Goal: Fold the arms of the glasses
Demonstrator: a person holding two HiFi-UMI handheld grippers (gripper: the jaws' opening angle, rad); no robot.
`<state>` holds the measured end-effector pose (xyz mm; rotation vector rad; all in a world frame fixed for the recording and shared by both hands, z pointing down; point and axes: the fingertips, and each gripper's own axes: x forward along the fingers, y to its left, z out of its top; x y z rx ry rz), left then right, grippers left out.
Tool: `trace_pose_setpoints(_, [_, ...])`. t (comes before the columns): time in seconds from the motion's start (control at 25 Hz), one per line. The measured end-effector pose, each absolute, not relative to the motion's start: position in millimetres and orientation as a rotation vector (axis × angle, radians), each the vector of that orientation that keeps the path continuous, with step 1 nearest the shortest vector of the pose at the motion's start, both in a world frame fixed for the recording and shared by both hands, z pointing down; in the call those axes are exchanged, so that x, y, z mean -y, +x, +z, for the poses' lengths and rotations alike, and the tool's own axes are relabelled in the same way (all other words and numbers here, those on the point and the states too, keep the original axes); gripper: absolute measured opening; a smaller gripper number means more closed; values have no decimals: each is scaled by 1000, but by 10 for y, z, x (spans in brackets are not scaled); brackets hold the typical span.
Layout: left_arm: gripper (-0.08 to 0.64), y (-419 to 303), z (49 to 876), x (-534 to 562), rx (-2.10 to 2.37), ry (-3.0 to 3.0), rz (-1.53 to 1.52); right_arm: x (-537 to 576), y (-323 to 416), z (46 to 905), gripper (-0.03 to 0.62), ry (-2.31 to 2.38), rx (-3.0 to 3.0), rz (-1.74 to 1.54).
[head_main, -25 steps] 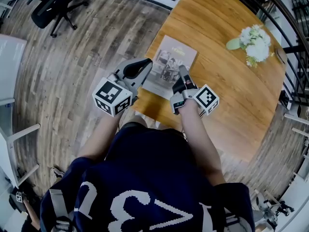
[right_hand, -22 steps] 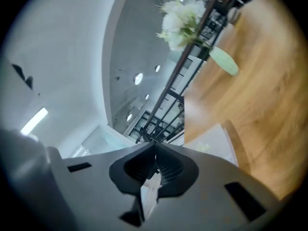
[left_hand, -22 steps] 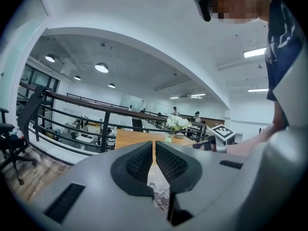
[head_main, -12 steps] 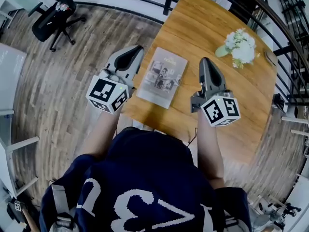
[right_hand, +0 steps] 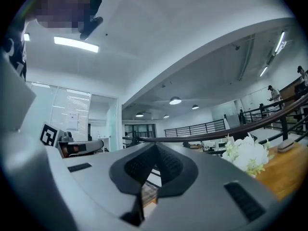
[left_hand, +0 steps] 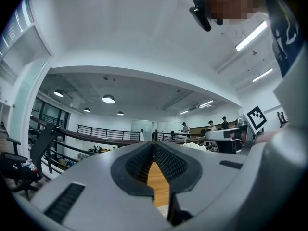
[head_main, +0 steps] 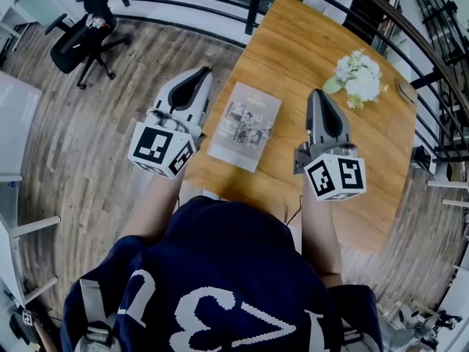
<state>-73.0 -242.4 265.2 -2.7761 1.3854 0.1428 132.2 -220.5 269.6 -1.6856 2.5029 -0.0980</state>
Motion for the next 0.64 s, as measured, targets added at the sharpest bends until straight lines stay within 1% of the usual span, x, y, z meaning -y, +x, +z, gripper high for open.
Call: trace_pose_setpoints(0.64, [31, -782, 2599, 2414, -1425, -2735, 151, 2157, 1286, 2495, 25, -1654, -2493, -34])
